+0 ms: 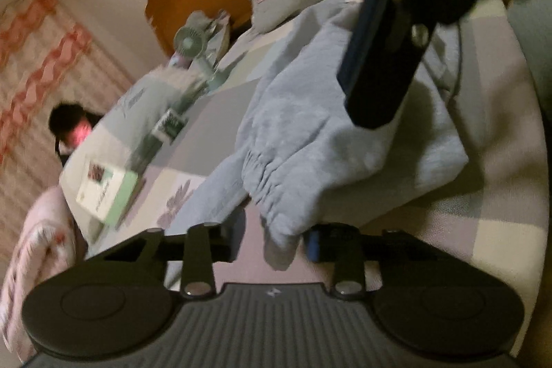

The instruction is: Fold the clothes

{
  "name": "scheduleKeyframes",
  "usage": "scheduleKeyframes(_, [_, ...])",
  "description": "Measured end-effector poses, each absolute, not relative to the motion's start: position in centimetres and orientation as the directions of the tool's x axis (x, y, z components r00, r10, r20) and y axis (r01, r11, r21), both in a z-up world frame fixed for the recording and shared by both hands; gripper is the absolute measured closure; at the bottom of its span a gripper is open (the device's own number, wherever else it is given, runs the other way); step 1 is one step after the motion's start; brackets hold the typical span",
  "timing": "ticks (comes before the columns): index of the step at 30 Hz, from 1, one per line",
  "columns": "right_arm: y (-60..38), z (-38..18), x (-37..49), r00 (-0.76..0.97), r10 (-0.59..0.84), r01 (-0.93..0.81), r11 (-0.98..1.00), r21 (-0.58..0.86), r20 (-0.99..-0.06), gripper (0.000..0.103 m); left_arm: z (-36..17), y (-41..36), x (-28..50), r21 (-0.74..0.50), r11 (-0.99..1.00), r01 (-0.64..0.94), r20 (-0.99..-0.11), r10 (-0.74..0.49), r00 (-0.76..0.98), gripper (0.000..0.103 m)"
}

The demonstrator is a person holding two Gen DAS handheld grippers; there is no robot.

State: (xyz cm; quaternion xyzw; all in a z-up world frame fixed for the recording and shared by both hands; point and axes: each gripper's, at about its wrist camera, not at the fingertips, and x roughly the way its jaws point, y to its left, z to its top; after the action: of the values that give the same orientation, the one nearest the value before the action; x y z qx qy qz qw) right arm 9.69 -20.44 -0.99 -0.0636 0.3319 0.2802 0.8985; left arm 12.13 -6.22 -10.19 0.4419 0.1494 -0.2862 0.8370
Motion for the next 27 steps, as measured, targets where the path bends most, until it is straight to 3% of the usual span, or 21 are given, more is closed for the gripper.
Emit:
scheduleKeyframes(1, [-20.7,-0.8,9.4,0.629,0.459,-0.54,0.838,0.071,-0.627,0.079,-10.1,-6.3,12.1,0.66,0.438,0.61,-0.503,-0.346,0.792,0.091])
scheduleKeyframes(4, [-21.6,-0.4,8.6,0.653,0.444,-0.517,0.853,0.067,-0.613,0.075,-9.7,-6.2,11.9,0.677,0.421,0.603,-0.5,-0.339,0.797,0.093])
scheduleKeyframes(9, [-23.6,-0.2,7.7,0.677,0.421,-0.472,0.878,0.083,-0.604,0.068,-8.6,-4.2,11.5,0.715,0.428,0.553,-0.483,-0.269,0.833,0.094])
scheduleKeyframes(27, [-25.0,-1.6,6.3,0.676,0.388,-0.393,0.909,0.139,-0.627,0.065,-5.7,9.5,9.6,0.767,0.587,0.259,-0.417,0.151,0.896,0.094])
